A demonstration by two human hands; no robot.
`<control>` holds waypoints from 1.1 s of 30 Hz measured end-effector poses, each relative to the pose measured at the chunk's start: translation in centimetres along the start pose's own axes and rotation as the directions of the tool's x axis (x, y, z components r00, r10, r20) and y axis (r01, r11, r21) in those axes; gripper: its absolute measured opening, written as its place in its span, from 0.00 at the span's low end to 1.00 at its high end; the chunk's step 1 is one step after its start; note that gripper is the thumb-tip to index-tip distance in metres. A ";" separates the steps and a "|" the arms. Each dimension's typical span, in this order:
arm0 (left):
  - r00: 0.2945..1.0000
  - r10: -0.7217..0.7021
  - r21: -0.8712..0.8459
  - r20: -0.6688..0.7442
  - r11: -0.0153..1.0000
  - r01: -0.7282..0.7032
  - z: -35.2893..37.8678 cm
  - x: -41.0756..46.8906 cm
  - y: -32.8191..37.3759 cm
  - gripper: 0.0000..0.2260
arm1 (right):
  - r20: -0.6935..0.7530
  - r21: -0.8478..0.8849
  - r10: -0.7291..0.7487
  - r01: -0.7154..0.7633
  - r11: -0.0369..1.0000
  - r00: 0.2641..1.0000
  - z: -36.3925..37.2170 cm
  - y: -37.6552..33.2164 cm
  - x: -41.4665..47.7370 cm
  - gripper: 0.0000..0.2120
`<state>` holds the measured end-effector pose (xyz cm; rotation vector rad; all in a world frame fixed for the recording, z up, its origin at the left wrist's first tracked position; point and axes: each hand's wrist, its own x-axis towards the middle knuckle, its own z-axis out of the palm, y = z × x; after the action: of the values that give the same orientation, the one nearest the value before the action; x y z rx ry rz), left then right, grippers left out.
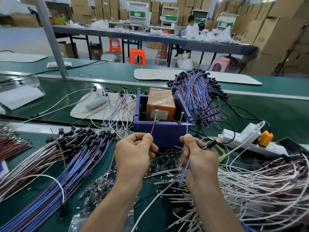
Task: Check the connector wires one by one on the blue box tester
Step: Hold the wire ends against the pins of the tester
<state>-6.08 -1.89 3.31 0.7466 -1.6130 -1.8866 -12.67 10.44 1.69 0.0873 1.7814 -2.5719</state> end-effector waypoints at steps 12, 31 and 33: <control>0.998 0.002 0.032 -0.056 0.999 -0.001 -0.2 -0.2 -0.2 0.10 | 0.154 -0.072 0.045 -0.034 0.997 0.987 -0.3 -0.1 -1.2 0.10; 0.890 -0.107 0.037 0.443 0.994 0.101 1.5 -5.9 4.2 0.09 | 0.345 -0.326 0.251 -0.136 0.936 0.904 -4.6 -8.0 -6.9 0.08; 0.938 -0.048 0.178 0.343 0.984 -0.015 2.3 -6.6 3.9 0.12 | 0.265 -0.312 0.239 -0.151 0.938 0.934 -6.6 -8.9 -7.3 0.11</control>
<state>-2.96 3.87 7.87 0.5175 -2.0195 -1.9880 -5.47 19.57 8.08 -0.1160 1.8919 -2.0373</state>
